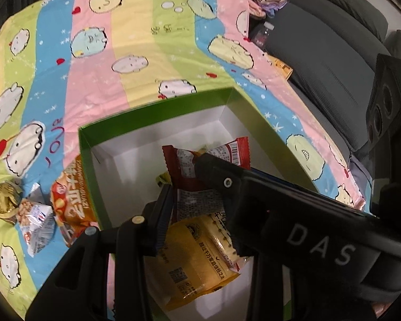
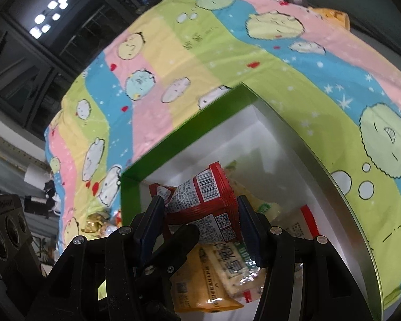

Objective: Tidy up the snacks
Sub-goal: 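Lower the red-and-white packet into the box and open the right tool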

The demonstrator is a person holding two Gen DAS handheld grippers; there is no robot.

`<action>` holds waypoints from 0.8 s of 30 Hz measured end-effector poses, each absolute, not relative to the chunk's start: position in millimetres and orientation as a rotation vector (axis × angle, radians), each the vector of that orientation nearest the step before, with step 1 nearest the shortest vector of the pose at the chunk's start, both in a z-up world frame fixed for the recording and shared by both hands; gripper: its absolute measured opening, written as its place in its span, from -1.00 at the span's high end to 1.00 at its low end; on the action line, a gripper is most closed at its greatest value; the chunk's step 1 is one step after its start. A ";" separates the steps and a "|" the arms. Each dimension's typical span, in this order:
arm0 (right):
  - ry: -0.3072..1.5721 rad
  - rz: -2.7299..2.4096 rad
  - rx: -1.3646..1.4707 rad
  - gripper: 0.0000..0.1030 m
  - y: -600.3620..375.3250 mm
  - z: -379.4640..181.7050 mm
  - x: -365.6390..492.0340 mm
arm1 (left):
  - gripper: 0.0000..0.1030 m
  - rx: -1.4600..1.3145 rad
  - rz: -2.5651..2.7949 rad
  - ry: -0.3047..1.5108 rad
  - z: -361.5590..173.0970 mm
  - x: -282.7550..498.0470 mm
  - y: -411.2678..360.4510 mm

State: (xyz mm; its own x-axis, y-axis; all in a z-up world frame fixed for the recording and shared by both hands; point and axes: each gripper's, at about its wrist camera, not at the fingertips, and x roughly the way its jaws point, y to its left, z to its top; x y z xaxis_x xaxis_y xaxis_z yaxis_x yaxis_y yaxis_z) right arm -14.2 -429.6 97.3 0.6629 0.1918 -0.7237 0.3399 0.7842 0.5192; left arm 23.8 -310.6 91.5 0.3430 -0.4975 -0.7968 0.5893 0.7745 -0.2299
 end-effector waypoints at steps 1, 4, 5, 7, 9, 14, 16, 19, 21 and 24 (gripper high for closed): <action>0.865 -0.096 0.690 -0.14 -430.6 95.7 -13.7 | 0.27 0.102 -0.707 1.004 89.4 24.5 -311.6; 0.879 -0.109 0.705 -0.14 -434.2 90.8 -12.4 | 0.24 0.099 -0.704 1.015 85.4 26.2 -313.4; 0.880 -0.110 0.707 -0.14 -435.0 89.9 -12.3 | 0.23 0.099 -0.705 1.017 84.9 26.8 -313.7; 0.884 -0.113 0.711 -0.14 -436.1 88.4 -12.3 | 0.22 0.101 -0.704 1.022 83.6 27.8 -314.9; 0.885 -0.117 0.713 -0.14 -436.9 87.2 -12.1 | 0.22 0.101 -0.703 1.025 82.5 29.2 -315.4; 0.887 -0.127 0.720 -0.14 -438.1 85.2 -11.5 | 0.16 0.094 -0.700 1.033 79.8 30.8 -315.0; 0.884 -0.129 0.722 -0.14 -438.1 84.7 -11.6 | 0.13 0.090 -0.700 1.031 80.0 30.3 -314.9; 0.879 -0.127 0.720 -0.14 -438.3 85.2 -12.2 | 0.07 0.081 -0.701 1.038 80.4 29.3 -314.0; 0.867 -0.138 0.710 -0.16 -438.3 88.1 -14.4 | 0.03 0.076 -0.702 1.027 84.2 27.3 -310.4; 0.821 -0.146 0.691 -0.32 -437.5 97.2 -20.7 | -0.11 0.073 -0.692 0.990 96.2 23.5 -299.7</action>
State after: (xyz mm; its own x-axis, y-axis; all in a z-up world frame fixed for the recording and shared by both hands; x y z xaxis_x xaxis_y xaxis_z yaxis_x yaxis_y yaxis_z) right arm -20.7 -437.5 97.2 0.6850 0.1375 -0.7154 0.3765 0.7739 0.5092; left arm 23.5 -299.7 96.2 0.3556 -0.5033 -0.7876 0.5668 0.7861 -0.2464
